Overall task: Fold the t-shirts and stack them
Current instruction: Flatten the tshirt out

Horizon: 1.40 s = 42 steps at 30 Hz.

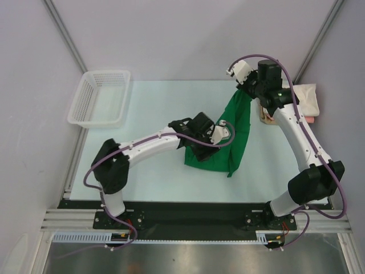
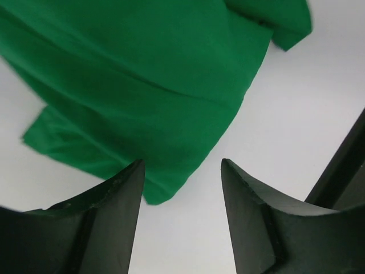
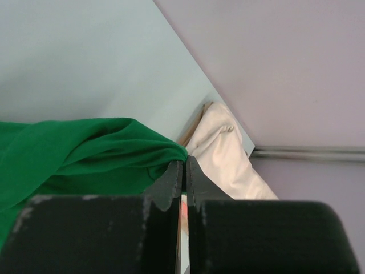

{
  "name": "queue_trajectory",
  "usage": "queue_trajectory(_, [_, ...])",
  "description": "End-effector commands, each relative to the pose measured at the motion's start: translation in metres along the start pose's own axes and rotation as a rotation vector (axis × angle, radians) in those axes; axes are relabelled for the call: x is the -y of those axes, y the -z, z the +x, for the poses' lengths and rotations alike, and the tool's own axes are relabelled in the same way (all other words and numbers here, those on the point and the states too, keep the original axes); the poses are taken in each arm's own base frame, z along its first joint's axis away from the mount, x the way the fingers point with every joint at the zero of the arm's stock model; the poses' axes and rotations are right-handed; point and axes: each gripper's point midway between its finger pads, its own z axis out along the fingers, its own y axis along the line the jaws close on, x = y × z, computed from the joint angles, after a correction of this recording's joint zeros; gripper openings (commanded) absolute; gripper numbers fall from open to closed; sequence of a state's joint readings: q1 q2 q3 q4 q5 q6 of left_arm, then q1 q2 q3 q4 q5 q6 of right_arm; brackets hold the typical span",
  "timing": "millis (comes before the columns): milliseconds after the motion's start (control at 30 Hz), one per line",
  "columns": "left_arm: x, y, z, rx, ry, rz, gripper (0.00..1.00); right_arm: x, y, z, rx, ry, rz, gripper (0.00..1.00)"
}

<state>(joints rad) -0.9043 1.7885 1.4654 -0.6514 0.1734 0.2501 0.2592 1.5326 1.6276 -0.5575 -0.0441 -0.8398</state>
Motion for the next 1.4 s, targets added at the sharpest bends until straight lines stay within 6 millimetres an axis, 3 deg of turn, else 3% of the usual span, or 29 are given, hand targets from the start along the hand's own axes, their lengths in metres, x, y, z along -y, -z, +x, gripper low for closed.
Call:
queue_trajectory(0, [0.011,-0.011,-0.028,0.063,0.035,0.057,0.61,0.025,0.012,-0.015,0.054,-0.031,0.080,0.00])
queue_trajectory(133, [0.022,-0.051,-0.017,-0.013,0.042,0.092,0.59,0.028,0.016,-0.004,0.039,-0.041,0.087,0.00])
queue_trajectory(400, [0.048,-0.092,-0.017,-0.075,-0.030,0.128,0.65,0.025,0.018,0.008,0.034,-0.070,0.079,0.00])
queue_trajectory(500, [0.049,-0.101,-0.009,-0.105,-0.045,0.122,0.54,0.025,0.017,0.010,0.032,-0.079,0.079,0.00])
queue_trajectory(533, [0.049,-0.102,-0.006,-0.114,-0.051,0.124,0.41,0.025,0.017,0.010,0.035,-0.088,0.076,0.00])
queue_trajectory(600, [0.047,-0.104,0.001,-0.132,-0.065,0.115,0.27,0.025,0.017,0.012,0.033,-0.093,0.076,0.00])
queue_trajectory(633, [0.045,-0.102,0.002,-0.138,-0.067,0.102,0.04,0.023,0.016,0.015,0.029,-0.096,0.074,0.00])
queue_trajectory(700, [0.039,-0.096,0.005,-0.143,-0.069,0.067,0.00,0.023,0.019,0.014,0.033,-0.094,0.078,0.00])
queue_trajectory(733, [0.032,-0.076,-0.008,-0.104,-0.080,0.024,0.00,0.024,0.023,0.014,0.032,-0.094,0.081,0.00])
queue_trajectory(800, [0.022,-0.051,-0.009,-0.085,-0.114,-0.029,0.01,0.025,0.039,0.009,0.050,-0.100,0.087,0.00])
queue_trajectory(833, [0.011,-0.016,-0.026,-0.018,-0.130,-0.101,0.00,0.022,0.045,0.009,0.053,-0.103,0.080,0.00])
queue_trajectory(867, [0.003,0.005,-0.031,0.018,-0.145,-0.149,0.00,0.019,0.053,0.008,0.061,-0.109,0.076,0.00])
queue_trajectory(933, [-0.014,0.036,-0.021,0.024,-0.195,-0.244,0.02,0.010,0.084,0.003,0.093,-0.119,0.061,0.00])
queue_trajectory(967, [-0.017,0.075,-0.032,0.096,-0.246,-0.294,0.04,0.002,0.093,0.007,0.095,-0.129,0.049,0.00])
queue_trajectory(1000, [-0.019,0.081,-0.018,0.074,-0.275,-0.313,0.07,-0.007,0.118,0.001,0.136,-0.140,0.041,0.00])
queue_trajectory(1067, [-0.026,0.120,-0.005,0.095,-0.314,-0.398,0.11,-0.024,0.143,0.004,0.161,-0.147,0.013,0.00])
queue_trajectory(1100, [-0.026,0.133,-0.002,0.111,-0.324,-0.418,0.10,-0.039,0.156,0.003,0.182,-0.152,-0.034,0.00])
queue_trajectory(1133, [-0.026,0.143,0.002,0.119,-0.334,-0.429,0.10,-0.042,0.187,-0.004,0.240,-0.160,-0.007,0.00])
queue_trajectory(1233, [-0.026,0.182,0.010,0.172,-0.356,-0.486,0.11,-0.070,0.224,-0.006,0.308,-0.180,-0.059,0.00])
queue_trajectory(1300, [-0.037,0.204,0.013,0.218,-0.371,-0.575,0.11,-0.074,0.227,-0.004,0.316,-0.215,-0.061,0.00])
queue_trajectory(1367, [-0.048,0.202,0.016,0.246,-0.417,-0.616,0.15,-0.074,0.211,0.000,0.289,-0.248,-0.074,0.00])
